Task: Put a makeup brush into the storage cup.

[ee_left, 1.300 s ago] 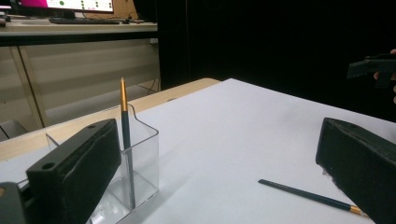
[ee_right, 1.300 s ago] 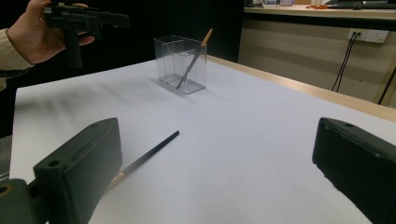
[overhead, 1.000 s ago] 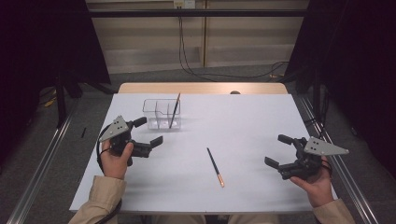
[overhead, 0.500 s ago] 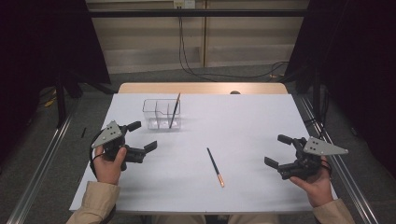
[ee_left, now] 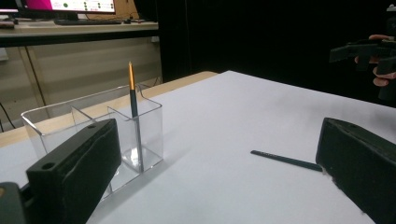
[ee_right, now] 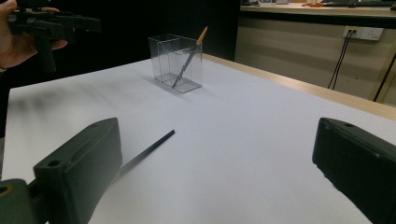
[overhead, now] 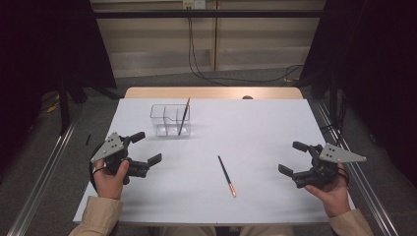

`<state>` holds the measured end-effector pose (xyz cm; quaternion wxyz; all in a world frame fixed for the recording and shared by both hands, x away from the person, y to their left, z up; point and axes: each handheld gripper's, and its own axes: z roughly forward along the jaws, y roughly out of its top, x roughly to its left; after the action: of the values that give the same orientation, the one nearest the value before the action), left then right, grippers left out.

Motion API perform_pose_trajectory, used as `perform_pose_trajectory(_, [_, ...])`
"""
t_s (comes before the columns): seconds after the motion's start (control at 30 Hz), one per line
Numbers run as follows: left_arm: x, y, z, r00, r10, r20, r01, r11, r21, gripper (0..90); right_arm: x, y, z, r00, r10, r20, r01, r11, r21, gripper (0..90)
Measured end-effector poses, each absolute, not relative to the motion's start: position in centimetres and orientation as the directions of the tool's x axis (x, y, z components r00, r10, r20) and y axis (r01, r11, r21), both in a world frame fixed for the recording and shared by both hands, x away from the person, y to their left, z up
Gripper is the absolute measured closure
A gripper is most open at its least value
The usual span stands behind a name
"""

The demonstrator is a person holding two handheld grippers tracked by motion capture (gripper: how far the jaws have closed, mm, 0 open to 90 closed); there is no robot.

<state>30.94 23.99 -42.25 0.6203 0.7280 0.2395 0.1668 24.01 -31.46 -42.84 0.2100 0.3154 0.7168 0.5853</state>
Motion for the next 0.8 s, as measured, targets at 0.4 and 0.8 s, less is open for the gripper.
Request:
perform_pose_trajectory(0.4, [30.5,24.7,-42.4,0.826,0.560,-0.059,0.142,-0.105,0.984,0.0,24.7,-31.3,-43.0,-0.710,0.700,0.077,0.215,0.112,0.970,0.9])
perform_pose_trajectory(0.8, [30.5,24.9,-42.6,0.827,0.560,-0.055,0.142,-0.113,0.983,0.0,25.2,-30.7,-42.9,-0.710,0.701,0.070,0.219,0.125,0.968,0.7])
